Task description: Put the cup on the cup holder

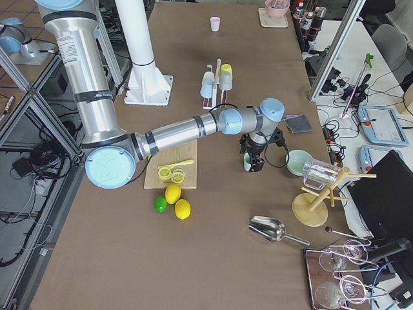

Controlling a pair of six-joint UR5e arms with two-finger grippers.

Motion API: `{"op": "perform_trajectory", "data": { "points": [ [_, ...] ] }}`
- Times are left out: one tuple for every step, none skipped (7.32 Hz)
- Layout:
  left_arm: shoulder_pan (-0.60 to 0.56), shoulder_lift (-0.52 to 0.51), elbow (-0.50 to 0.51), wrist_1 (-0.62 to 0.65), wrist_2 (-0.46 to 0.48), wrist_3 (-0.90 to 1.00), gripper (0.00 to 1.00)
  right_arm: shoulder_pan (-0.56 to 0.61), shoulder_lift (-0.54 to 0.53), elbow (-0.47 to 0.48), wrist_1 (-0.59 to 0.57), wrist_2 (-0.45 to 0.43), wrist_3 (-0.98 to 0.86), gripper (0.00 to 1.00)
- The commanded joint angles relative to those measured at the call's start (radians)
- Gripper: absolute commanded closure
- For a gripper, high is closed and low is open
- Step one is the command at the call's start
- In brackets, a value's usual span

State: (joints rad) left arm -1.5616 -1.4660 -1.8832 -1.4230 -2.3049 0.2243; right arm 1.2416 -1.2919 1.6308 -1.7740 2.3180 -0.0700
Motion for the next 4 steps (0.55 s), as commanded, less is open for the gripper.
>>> {"op": "perform_trajectory", "data": {
  "points": [
    [0.118,-0.045,-0.017,0.001,0.116,0.001,0.02,-0.060,0.162,-0.071,-0.133,-0.032,0.012,0.00],
    [0.180,-0.060,-0.022,0.001,0.184,0.001,0.02,-0.082,0.211,-0.078,-0.192,-0.072,0.012,0.00],
    [0.280,-0.063,-0.045,0.009,0.300,0.001,0.02,-0.097,0.229,-0.098,-0.196,-0.075,0.012,0.00],
    [0.322,-0.065,-0.045,0.048,0.364,0.001,0.02,-0.115,0.276,-0.142,-0.194,-0.112,0.001,0.01]
  ]
}}
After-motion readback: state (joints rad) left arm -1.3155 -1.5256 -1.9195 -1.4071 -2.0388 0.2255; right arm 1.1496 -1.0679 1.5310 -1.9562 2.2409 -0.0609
